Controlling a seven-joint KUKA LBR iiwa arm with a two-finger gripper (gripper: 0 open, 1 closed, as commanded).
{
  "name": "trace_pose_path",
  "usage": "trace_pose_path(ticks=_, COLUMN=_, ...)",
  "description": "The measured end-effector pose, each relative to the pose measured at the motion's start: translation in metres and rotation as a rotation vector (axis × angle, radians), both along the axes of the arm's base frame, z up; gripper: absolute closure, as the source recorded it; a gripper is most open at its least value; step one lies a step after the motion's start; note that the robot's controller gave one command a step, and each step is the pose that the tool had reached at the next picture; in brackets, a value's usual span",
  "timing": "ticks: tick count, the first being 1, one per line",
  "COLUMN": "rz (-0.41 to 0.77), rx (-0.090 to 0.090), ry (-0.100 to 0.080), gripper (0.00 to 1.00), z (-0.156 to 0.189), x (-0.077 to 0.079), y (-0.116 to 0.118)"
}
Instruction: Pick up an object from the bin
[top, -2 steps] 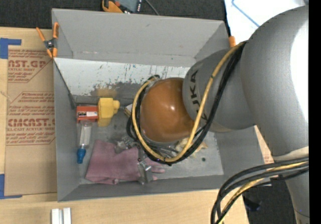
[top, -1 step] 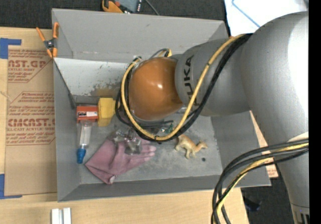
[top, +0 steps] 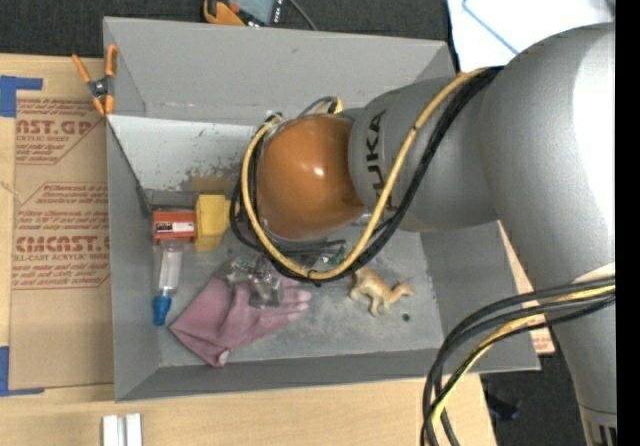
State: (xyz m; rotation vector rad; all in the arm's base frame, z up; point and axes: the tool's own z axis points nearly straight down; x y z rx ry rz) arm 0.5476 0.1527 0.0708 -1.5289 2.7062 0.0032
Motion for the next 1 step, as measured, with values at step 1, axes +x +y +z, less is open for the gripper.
trace_pose_path(ticks=1, rz=-0.029, rx=0.005, ry=0.0, gripper=1.0, z=0.002, x=0.0014, y=-0.0128)
